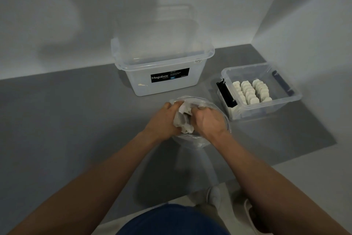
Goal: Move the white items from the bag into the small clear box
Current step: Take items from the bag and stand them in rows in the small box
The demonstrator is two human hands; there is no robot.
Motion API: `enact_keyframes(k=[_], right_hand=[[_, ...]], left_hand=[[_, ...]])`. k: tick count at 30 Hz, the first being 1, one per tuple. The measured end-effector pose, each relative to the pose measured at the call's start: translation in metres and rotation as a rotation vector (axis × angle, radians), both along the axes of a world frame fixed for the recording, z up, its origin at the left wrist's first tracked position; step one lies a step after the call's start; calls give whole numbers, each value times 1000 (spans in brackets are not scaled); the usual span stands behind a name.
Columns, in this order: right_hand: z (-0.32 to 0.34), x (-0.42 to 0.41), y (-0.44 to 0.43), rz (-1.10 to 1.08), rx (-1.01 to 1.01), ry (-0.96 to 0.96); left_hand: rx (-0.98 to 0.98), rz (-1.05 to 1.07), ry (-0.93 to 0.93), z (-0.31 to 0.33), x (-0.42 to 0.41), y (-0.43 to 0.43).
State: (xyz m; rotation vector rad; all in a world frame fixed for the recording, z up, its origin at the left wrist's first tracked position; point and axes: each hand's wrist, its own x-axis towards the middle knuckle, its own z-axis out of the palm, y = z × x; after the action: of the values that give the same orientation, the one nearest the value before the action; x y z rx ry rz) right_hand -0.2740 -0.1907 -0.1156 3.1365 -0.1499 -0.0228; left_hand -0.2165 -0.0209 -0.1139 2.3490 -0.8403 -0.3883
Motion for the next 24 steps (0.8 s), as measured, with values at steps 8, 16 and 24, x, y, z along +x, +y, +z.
enact_keyframes(k=[8, 16, 24], right_hand=[[1, -28, -12, -70, 218, -89], [17, -41, -22, -193, 579, -203], [57, -44, -12, -221, 1207, -343]], left_hand=[[12, 27, 15, 9, 2, -8], [-139, 51, -11, 16, -3, 7], [-661, 250, 450, 48, -17, 1]])
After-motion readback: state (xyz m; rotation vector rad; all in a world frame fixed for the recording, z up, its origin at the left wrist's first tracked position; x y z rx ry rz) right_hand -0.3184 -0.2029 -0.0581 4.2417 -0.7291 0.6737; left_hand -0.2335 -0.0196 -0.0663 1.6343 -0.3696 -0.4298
